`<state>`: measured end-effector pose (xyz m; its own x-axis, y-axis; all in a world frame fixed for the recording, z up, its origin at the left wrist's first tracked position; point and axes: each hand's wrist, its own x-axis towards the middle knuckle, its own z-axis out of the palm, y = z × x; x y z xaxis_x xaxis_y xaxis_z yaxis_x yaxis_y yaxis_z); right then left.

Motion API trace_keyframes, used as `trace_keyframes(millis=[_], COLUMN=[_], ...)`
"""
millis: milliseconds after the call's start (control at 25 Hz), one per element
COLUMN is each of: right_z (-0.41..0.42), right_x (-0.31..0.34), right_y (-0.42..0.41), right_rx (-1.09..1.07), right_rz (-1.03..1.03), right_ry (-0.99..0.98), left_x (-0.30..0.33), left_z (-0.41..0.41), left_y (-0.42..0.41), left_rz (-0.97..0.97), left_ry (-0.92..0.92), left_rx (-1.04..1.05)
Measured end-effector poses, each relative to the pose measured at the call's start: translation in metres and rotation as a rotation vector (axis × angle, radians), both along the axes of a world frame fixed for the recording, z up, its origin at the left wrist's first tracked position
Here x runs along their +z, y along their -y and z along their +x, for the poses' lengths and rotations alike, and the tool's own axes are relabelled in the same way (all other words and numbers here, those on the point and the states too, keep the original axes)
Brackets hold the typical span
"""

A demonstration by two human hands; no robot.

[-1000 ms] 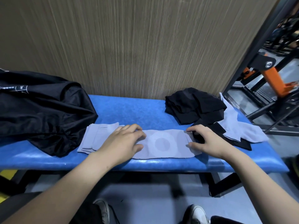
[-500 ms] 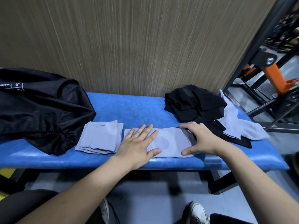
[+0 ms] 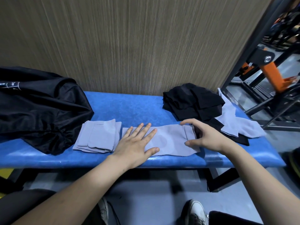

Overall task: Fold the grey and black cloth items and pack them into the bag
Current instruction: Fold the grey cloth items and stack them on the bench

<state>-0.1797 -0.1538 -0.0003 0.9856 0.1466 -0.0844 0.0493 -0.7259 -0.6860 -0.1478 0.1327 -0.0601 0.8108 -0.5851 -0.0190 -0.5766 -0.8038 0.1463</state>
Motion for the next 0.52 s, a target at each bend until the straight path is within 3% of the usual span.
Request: trace_keyframes(millis=[160,520], right_z=[-0.0062,-0.0056], right_x=[0.0006,-0.0015], right_y=[-0.0015,-0.0005], right_rx=[0.03,0.006], right_rz=[0.147,-0.093], right_ry=[-0.057,-0.064], left_x=[-0.0012,-0.0023], left_z=[-0.0007,-0.0014], left_y=[0.0003,0.0026], left_rz=[-0.001,-0.034], left_ry=[0.026,0.048], left_rx=[0.007,0.014])
